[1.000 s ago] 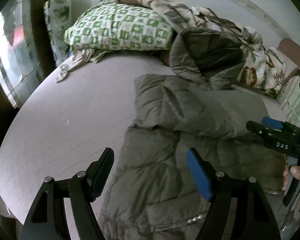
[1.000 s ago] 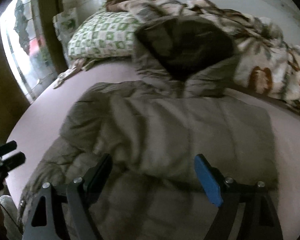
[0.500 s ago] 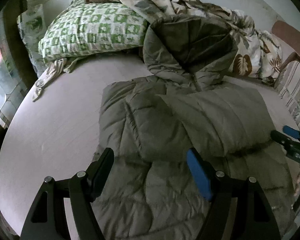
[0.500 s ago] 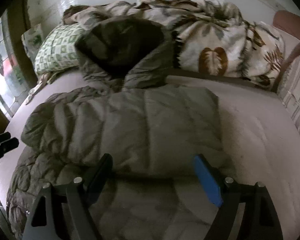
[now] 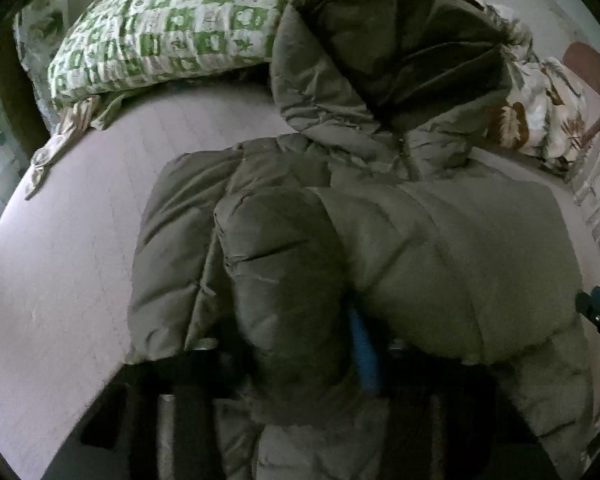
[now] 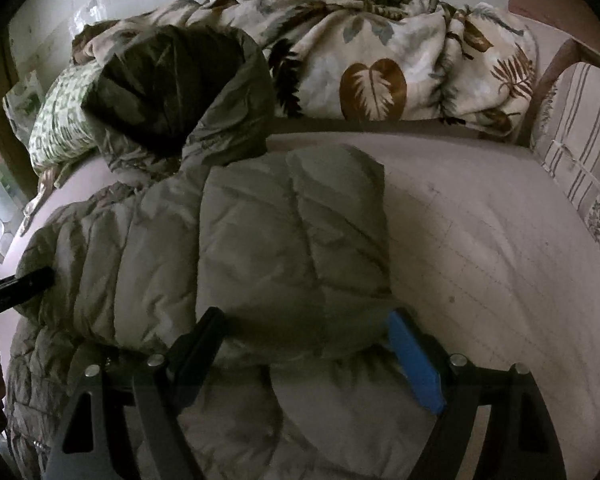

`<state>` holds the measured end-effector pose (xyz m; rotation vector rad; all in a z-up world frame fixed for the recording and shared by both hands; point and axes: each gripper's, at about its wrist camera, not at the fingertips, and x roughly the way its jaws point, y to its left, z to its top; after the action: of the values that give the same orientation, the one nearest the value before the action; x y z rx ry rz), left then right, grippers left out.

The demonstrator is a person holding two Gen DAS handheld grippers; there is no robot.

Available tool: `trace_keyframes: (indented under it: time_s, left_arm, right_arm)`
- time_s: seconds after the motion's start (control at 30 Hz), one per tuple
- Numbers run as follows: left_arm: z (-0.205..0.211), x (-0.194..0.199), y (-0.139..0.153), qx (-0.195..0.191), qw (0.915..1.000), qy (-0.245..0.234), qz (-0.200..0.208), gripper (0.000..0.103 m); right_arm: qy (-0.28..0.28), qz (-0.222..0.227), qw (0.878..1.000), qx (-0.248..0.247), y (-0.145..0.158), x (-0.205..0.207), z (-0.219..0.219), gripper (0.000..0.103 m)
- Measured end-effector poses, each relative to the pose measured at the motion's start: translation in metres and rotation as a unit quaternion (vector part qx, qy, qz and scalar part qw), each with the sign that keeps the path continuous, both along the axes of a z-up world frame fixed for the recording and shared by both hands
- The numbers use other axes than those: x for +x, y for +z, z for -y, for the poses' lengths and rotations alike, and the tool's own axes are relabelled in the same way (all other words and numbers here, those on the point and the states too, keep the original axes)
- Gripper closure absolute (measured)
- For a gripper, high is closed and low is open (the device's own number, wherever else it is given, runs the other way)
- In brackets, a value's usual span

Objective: Fold large clothes

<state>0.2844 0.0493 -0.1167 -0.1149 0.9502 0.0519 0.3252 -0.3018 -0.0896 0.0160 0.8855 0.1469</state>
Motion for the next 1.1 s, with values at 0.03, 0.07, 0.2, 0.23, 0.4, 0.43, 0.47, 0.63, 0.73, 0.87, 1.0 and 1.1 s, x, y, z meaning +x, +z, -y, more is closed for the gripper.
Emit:
trace_keyframes:
  time_s: [0.03,0.07,0.2,0.23,0.4,0.43,0.47,0.63,0.73,0.87,1.0,1.1]
  left_arm:
    - [-0.001,-0.002,0.003,-0.004,0.9999,-0.007,0.007,0.073]
    - [-0.001,-0.004,0.006,-0.005,0.9998,-0.014,0.014,0.076]
    - [-0.015,-0.021,0.026,0.004,0.9988,-0.019,0.045,0.080]
    - [-0.022,-0.025,0.032,-0.001,0.9985,-0.017,0.053,0.080]
    - [-0.042,-0.033,0.046,0.012,0.9978,-0.022,0.061,0.080]
    - [-0.042,-0.033,0.042,0.015,0.9981,-0.024,0.055,0.080]
    - [-0.042,-0.032,0.037,0.019,0.9983,-0.026,0.048,0.080]
    - [-0.033,-0.031,0.001,0.061,0.9973,-0.028,0.030,0.079]
    - [-0.031,-0.033,-0.009,0.070,0.9966,-0.030,0.029,0.076]
    - [-0.029,-0.035,-0.011,0.075,0.9962,-0.027,0.033,0.070]
    - [-0.034,-0.040,-0.010,0.066,0.9971,-0.010,0.035,0.047]
    - [-0.036,-0.050,-0.005,0.074,0.9964,0.003,0.040,0.035]
  right_arm:
    - [0.000,0.000,1.000,-0.001,0.000,0.001,-0.001,0.017]
    - [0.001,0.001,1.000,-0.002,0.000,0.001,-0.003,0.017]
    - [0.008,0.005,1.000,-0.012,0.004,0.000,-0.012,0.017]
    - [0.010,0.006,1.000,-0.013,0.006,0.000,-0.015,0.017]
    - [0.030,0.019,0.999,-0.018,0.023,-0.003,-0.035,0.017]
    - [0.034,0.021,0.999,-0.018,0.025,-0.002,-0.039,0.017]
    - [0.040,0.022,0.999,-0.019,0.026,-0.002,-0.044,0.017]
    - [0.066,-0.006,0.996,-0.051,0.004,0.008,-0.071,0.017]
    - [0.075,-0.031,0.994,-0.079,-0.023,0.012,-0.083,0.016]
    - [0.065,-0.027,0.995,-0.074,-0.036,0.014,-0.080,0.009]
    - [0.061,-0.024,0.995,-0.070,-0.033,0.011,-0.077,0.008]
    - [0.057,-0.014,0.996,-0.064,-0.023,0.002,-0.073,0.008]
